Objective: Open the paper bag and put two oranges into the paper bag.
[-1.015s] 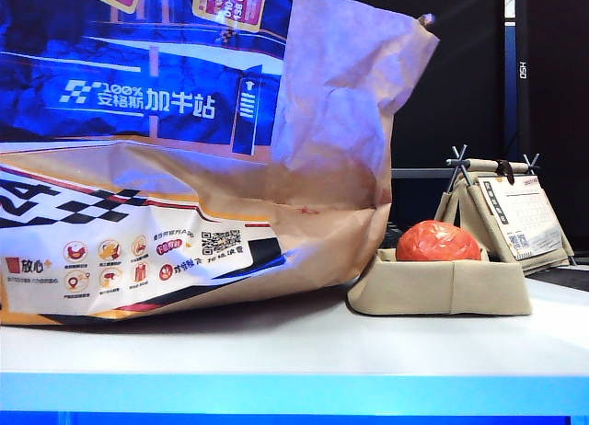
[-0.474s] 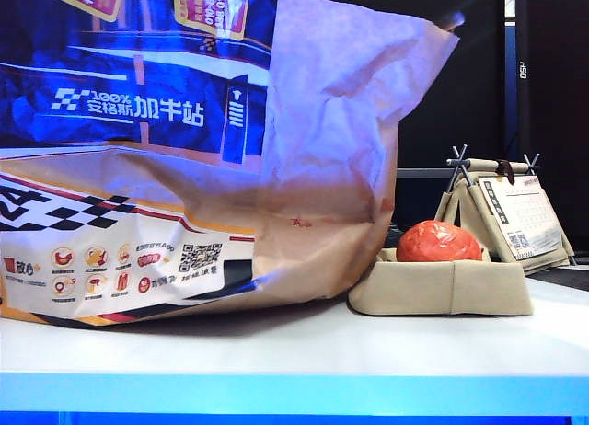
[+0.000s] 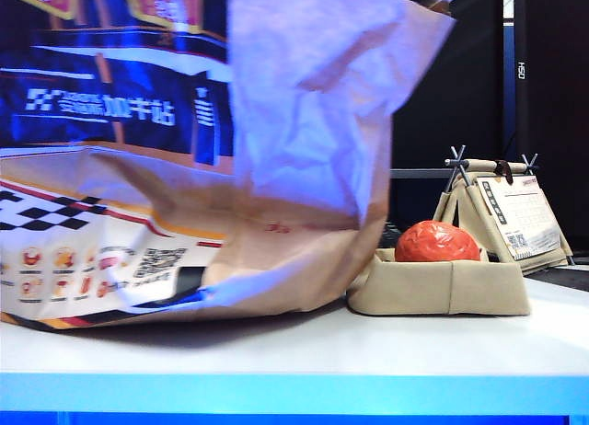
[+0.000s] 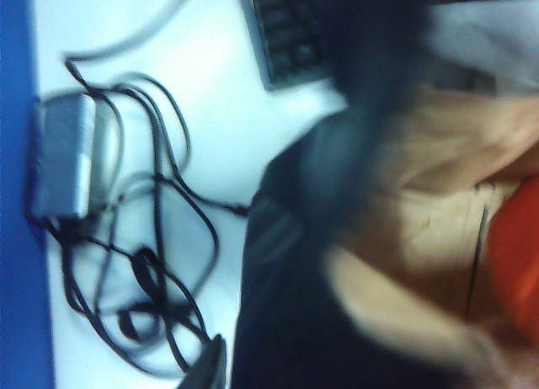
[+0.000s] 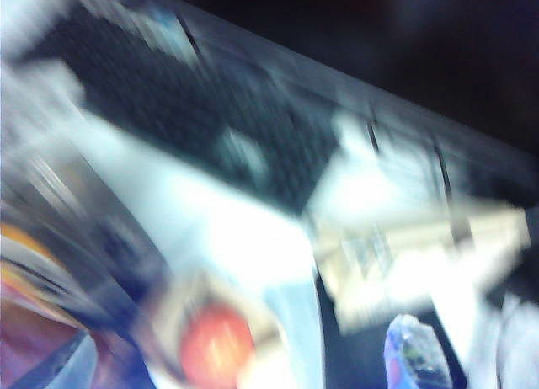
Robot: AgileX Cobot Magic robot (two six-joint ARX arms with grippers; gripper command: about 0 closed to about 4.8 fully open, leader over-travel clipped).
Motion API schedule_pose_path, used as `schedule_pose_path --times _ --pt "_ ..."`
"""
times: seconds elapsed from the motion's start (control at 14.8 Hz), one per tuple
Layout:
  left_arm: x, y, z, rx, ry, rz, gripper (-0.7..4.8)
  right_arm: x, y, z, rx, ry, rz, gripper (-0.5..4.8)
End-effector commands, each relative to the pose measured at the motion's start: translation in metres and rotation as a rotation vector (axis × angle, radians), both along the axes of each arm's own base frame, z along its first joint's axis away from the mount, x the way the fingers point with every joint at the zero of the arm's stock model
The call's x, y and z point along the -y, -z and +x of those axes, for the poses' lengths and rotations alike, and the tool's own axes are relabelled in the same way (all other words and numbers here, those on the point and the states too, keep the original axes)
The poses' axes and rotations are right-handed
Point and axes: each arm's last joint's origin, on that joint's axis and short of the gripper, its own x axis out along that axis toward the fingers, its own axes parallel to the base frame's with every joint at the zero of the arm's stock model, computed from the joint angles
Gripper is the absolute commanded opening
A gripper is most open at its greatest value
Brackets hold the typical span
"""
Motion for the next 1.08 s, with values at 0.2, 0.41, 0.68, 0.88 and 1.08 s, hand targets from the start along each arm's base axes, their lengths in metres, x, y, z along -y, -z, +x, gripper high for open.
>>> schedule_pose_path --times 0.2,0.41,0.68,0.88,1.08 --pt "-0.032 -0.002 -0.002 0.021 -0.031 0.008 0.47 0.027 0.031 0.017 -0.174 0.076 -0.039 4.39" --pt "-0.049 -0.003 -0.005 0.049 0.012 -0.144 0.47 0.04 0.088 0.039 -0.423 0.07 -0.006 4.4" --pt "-0.047 -0.002 -0.004 0.05 0.053 -0.188 0.47 0.033 0.167 0.054 -0.604 0.002 0.08 4.4" --pt "-0.047 -0.001 -0.005 0.032 0.051 -0.193 0.47 0.031 0.184 0.063 -0.565 0.019 0.095 4.41" --pt "-0.046 0.0 -0.006 0.019 0.051 -0.196 0.47 0.025 0.203 0.077 -0.581 0.021 0.086 4.45"
